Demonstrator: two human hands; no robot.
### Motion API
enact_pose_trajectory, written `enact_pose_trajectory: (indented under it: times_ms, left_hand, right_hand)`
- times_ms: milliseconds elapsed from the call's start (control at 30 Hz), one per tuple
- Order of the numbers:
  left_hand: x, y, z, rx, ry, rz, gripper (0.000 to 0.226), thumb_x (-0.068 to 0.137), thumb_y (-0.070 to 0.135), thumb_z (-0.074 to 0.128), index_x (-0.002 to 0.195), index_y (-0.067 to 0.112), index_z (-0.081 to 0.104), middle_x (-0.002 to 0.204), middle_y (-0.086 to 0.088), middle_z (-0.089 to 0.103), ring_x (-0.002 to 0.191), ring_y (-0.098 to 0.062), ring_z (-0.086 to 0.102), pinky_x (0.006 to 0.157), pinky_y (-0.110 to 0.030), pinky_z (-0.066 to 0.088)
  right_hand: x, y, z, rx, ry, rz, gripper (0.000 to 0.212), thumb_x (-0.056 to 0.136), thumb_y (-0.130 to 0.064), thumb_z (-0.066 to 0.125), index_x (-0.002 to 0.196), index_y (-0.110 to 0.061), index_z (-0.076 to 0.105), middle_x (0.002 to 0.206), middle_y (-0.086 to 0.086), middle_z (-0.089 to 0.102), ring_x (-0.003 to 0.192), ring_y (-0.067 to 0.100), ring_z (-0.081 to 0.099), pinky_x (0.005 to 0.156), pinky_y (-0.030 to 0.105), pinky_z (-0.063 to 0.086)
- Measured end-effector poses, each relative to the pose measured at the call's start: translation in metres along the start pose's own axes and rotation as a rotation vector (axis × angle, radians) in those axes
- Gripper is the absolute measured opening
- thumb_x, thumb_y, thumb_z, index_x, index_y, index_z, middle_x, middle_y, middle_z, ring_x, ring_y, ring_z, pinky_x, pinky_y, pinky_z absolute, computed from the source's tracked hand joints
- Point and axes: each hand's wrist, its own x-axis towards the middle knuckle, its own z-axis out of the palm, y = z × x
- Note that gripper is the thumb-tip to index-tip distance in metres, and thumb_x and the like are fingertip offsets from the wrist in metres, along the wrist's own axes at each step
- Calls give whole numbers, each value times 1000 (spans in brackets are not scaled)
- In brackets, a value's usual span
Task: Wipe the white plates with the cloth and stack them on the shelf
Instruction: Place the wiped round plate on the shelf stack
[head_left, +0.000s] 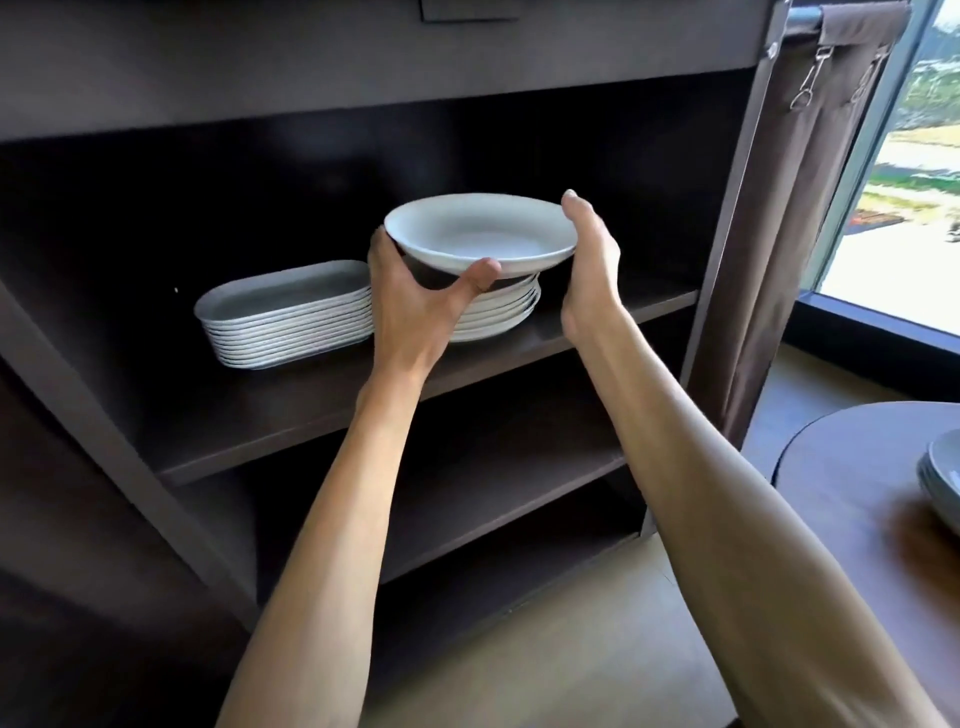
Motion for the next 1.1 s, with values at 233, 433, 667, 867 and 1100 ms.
enact_pose_trajectory:
  times_ms: [233,433,667,867,1100]
  left_hand:
    - [14,-21,5,204,85,-97,120,52,87,73,143,14,48,142,-4,49,137,-21,44,117,-40,37]
    - [12,-35,5,338,115,-133,128,51,96,63,139,4,54,152,-10,40,145,-26,35,121,-40,31]
    - [12,-38,2,327,185,-188,115,42,91,69,124,10,64,130,-4,57,127,-23,52,111,-36,42]
    - [6,-42,1,252,201,-123,102,65,59,89,146,10,51,145,-5,52,137,-19,45,105,-18,30]
    - [0,-46,4,274,205,-63,88,73,53,87,141,8,57,140,-8,55,132,-20,48,98,-13,28]
  right_hand:
    - [31,32,12,-34,-37,166,40,87,-47,70,113,-17,71,106,2,76,103,19,70,98,38,54]
    - [38,40,20,-4,-13,172,45,82,-47,71,115,-16,72,112,7,75,108,26,70,101,45,54]
    - [33,45,24,-63,2,194,39,86,-44,67,116,-19,67,112,4,72,107,23,67,102,46,52]
    - [35,48,24,-109,-14,181,46,103,-29,54,143,-8,52,132,4,62,123,21,57,112,37,42]
    - [30,47,20,-250,-48,176,59,102,-58,36,132,-14,61,120,3,69,111,21,64,103,41,49]
